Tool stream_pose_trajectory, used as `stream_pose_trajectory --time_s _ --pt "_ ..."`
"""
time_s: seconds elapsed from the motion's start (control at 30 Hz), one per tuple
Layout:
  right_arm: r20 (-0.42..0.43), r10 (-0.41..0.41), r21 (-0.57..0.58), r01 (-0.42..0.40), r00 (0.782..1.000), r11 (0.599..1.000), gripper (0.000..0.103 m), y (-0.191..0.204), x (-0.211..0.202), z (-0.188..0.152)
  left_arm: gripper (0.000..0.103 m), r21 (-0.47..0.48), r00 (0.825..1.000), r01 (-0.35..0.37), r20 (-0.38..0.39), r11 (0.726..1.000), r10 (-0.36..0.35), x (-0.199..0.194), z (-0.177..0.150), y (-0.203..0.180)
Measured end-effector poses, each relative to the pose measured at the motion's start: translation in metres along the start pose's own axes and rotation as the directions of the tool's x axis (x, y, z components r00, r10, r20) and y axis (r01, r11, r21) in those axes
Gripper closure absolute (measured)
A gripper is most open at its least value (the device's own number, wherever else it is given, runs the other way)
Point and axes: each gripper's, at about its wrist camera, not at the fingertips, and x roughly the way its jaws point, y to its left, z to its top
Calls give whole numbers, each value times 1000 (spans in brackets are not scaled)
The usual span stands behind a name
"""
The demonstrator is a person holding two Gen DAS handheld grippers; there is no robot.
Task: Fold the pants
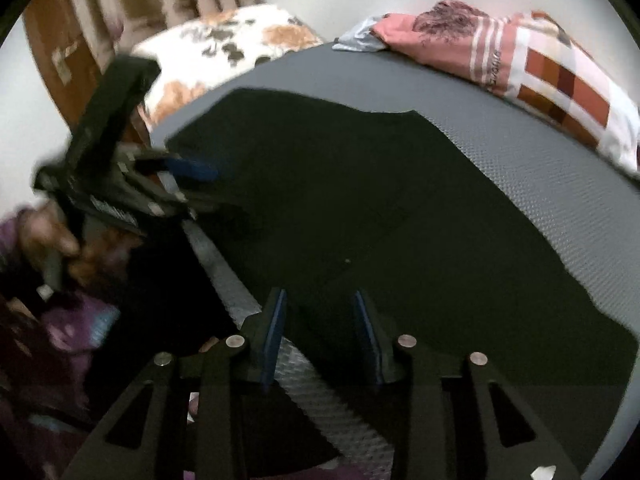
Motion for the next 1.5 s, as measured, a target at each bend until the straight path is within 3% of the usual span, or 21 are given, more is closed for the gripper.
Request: stream_pose_trajectory --time_s 0.17,0.2,0.23,0.3,0.33,0.43,0.5,0.6,0.67,0.77,0.83,0.87,1.0,1.17,1.33,1.5 --pt "-22 -74 -108 71 997 992 69 14 15 -5 8 2 1000 11 2 1000 -11 0 -1 1" --pt "-24 -72 -103 69 997 992 72 14 16 -4 8 4 1000 16 4 1000 -16 0 -1 0" --pt "-24 -62 -83 60 998 995 82 11 15 -4 8 6 1000 22 5 1000 -22 -1 -1 0" --pt "-29 -33 -28 32 999 999 88 1 14 -4 8 17 999 47 4 999 -47 -3 -2 -2" --pt "-30 -26 -7 26 999 1000 94 -3 13 -3 8 22 998 69 4 997 -70 -4 -1 -3" --pt "-16 22 79 -20 1000 997 96 -16 9 0 8 29 980 197 12 980 -197 -13 3 -10" --pt "-1 43 124 -43 999 991 97 -23 7 -3 8 36 958 286 11 958 -286 -18 6 -16" --pt "34 78 185 -83 996 979 97 -31 2 -9 8 30 897 442 -21 896 -442 -18 15 -27" --pt "59 89 211 -100 994 972 97 -35 -3 -13 8 -1 863 504 -49 864 -503 -11 24 -32" --pt "97 115 232 -135 989 963 97 -36 -12 -20 8 -109 786 604 -82 789 -613 6 40 -33" --pt "114 127 229 -150 985 962 97 -33 -18 -22 8 -175 771 614 -74 769 -632 16 51 -29" --pt "127 139 226 -165 982 960 97 -32 -21 -23 8 -193 771 612 -70 767 -633 19 55 -28" --pt "129 167 210 -191 977 959 97 -23 -19 -25 8 -199 818 549 -71 812 -571 27 66 -27" --pt "114 195 192 -214 974 958 97 -19 -10 -27 8 -239 838 504 -96 830 -537 40 59 -20" --pt "109 192 168 -209 975 964 96 -17 -4 -26 8 -203 854 481 -112 853 -508 46 54 -23" --pt "114 250 182 -267 962 946 80 -21 3 -22 8 -179 853 483 -128 857 -507 49 52 -30"
